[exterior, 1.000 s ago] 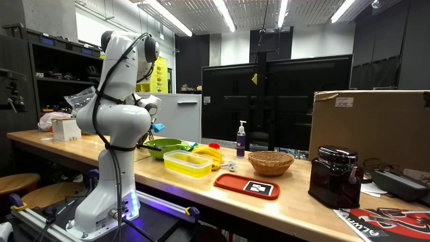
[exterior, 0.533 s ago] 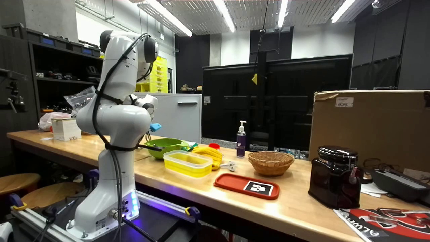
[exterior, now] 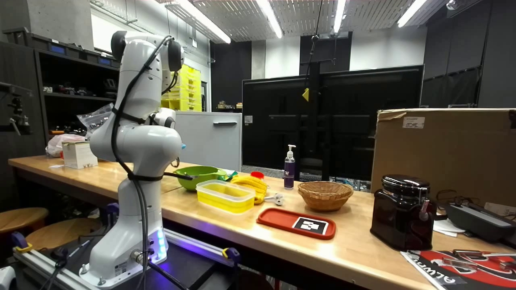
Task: Move the orange measuring cup on the left forwards.
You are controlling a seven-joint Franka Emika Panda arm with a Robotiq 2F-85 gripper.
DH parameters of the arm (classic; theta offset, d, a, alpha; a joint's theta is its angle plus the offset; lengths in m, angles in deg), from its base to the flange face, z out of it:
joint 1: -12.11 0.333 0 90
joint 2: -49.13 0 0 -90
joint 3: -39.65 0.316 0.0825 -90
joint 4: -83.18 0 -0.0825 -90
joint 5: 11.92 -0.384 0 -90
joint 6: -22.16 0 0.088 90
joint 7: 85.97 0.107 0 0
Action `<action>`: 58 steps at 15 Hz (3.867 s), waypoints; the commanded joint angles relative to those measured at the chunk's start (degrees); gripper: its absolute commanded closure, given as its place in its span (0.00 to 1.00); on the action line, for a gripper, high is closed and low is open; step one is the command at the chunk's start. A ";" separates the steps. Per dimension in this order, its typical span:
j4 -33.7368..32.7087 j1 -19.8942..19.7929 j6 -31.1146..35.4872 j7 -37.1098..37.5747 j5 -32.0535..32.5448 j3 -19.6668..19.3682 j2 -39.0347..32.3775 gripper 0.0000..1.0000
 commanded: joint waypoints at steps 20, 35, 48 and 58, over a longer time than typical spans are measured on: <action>-14.12 -0.80 -10.67 48.38 14.67 -4.80 3.32 0.96; -17.52 12.82 -6.28 105.05 22.70 -3.71 -3.68 0.96; -5.03 14.77 -6.73 131.90 15.01 -1.49 5.43 0.96; 1.74 13.36 -3.68 137.47 12.01 0.76 10.78 0.96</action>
